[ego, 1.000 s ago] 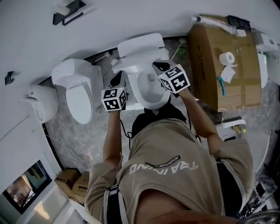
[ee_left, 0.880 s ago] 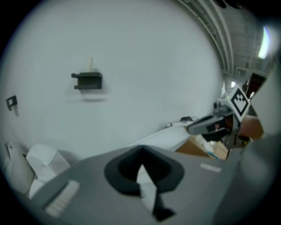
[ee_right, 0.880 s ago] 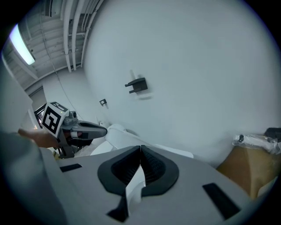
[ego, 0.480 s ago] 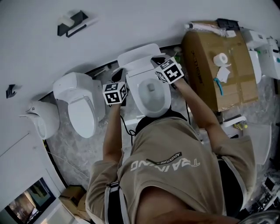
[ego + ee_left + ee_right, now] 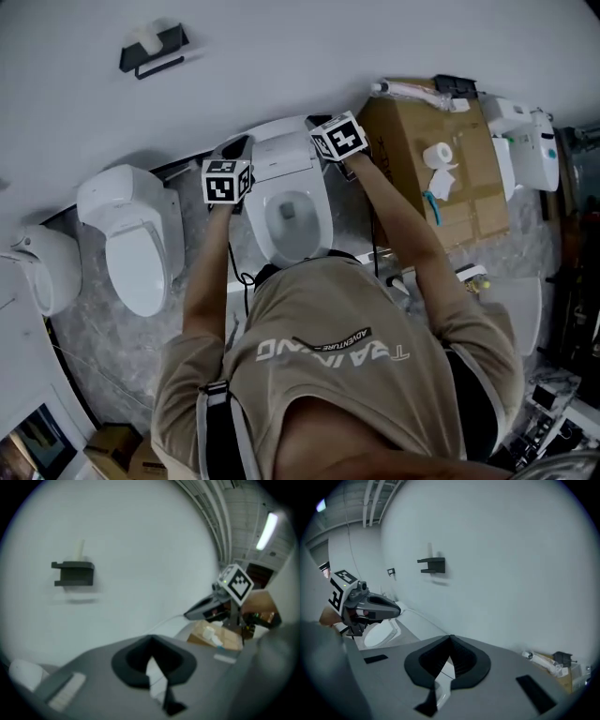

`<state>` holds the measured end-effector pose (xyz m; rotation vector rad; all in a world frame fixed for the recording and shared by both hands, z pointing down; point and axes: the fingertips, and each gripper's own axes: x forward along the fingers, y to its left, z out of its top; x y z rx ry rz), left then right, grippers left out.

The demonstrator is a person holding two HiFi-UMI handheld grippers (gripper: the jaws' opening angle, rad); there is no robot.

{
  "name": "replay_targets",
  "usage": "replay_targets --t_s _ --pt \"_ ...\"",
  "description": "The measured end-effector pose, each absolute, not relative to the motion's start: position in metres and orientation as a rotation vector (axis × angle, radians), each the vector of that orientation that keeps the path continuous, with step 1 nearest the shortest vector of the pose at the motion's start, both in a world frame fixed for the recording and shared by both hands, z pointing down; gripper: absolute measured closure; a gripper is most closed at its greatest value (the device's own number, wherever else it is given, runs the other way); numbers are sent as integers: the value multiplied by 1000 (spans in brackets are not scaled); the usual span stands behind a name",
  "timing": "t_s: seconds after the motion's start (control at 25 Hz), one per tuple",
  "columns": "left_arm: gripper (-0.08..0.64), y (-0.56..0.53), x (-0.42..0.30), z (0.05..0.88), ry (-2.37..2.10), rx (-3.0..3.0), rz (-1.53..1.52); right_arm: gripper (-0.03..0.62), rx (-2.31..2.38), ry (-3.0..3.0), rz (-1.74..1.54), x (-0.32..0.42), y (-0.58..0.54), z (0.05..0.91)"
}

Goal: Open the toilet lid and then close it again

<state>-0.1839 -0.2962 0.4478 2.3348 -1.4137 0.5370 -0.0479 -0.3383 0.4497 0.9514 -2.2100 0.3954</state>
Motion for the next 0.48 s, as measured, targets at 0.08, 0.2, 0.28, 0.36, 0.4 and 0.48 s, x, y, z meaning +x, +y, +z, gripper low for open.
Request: replay_targets --t_s 0.08,0.2,0.28,0.36,0.4,0.48 --pt "555 -308 -183 447 -1422 2360 577 580 951 -2180 376 -51 -353 448" --pt "555 -329 -186 446 -1458 2351 584 580 911 -2152 377 -54 -366 448" --pt "555 -340 -189 445 -1453 2339 560 580 918 -2157 389 -56 -376 448" --pt "555 -350 -193 444 -1439 2332 515 580 938 -2161 408 -58 -386 447" --pt "555 -354 -194 443 -1435 2328 490 580 947 -2163 416 -59 -391 447" --pt "555 -363 -197 443 -1431 2316 456 580 958 -2170 433 -60 -400 446"
